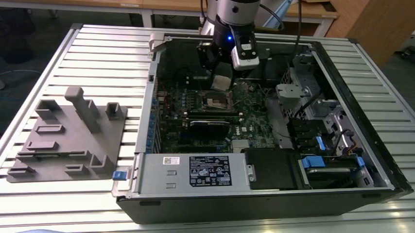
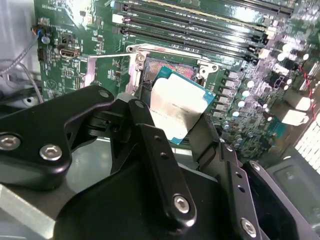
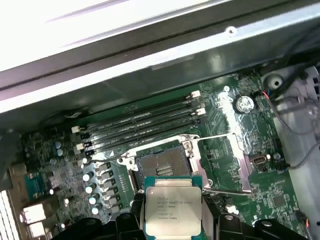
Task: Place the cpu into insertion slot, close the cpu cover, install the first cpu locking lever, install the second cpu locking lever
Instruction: 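Place the cpu into insertion slot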
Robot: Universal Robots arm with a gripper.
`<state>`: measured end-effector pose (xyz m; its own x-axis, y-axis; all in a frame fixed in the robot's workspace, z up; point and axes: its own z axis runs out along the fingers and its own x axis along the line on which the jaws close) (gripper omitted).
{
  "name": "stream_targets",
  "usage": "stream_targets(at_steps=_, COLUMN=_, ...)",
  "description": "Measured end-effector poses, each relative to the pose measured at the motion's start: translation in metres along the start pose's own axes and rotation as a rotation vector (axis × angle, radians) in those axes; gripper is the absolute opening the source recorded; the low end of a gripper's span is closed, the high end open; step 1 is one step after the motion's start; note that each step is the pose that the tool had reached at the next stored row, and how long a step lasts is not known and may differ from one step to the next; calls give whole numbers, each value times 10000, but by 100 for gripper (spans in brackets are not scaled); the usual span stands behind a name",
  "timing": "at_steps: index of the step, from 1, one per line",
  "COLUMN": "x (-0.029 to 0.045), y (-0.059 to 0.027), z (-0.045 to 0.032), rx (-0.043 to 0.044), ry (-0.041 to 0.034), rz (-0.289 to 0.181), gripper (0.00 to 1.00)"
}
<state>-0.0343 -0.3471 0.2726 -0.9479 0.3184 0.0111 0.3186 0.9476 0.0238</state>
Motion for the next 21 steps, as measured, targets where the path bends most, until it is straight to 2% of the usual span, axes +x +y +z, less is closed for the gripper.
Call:
stream_targets(at_steps=12, x=0, y=0, z=1, rx=-3, ry=-3, rz=121, gripper=54)
stream_targets(at_steps=21, x=0, y=0, z=11, rx=-19, ry=-39, rz=1619, gripper=54)
